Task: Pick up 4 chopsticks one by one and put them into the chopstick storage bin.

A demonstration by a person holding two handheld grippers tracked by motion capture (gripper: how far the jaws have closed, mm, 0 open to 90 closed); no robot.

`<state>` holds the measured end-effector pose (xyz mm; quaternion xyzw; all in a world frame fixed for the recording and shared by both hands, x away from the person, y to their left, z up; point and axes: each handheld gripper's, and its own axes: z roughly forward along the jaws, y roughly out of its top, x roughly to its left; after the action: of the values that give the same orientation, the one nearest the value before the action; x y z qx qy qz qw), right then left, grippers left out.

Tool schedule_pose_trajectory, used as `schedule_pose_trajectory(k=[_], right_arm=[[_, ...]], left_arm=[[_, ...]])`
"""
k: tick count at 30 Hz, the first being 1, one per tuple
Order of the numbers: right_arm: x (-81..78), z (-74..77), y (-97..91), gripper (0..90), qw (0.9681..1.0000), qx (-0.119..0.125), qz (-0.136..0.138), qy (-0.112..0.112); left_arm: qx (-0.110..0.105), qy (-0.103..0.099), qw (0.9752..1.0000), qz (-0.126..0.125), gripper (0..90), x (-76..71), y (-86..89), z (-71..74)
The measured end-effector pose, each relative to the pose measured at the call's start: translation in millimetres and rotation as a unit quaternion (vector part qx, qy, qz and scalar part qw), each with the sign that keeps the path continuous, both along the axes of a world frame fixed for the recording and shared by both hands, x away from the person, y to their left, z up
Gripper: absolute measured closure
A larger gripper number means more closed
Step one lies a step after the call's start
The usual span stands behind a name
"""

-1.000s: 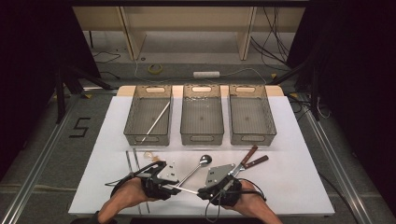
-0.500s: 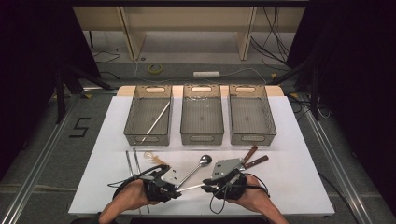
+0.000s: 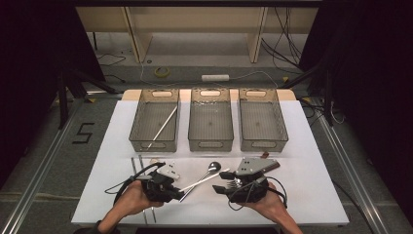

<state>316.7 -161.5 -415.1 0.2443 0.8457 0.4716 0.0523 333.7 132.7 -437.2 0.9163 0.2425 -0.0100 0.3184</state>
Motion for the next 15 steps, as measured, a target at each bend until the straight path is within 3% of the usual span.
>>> schedule_pose_trajectory(k=[6,15], right_arm=[[3.1,-4.2,-13.5,46.6,0.9993,0.021,-0.026,0.018],[-2.2,-4.7,-22.3,44.5,0.9989,0.022,-0.039,0.016]], left_arm=[[-0.018,-0.003,0.9991,0.038,84.3,8.0,14.0,3.6],[-0.048,-0.017,0.9922,0.113,84.4,26.3,36.8,15.5]])
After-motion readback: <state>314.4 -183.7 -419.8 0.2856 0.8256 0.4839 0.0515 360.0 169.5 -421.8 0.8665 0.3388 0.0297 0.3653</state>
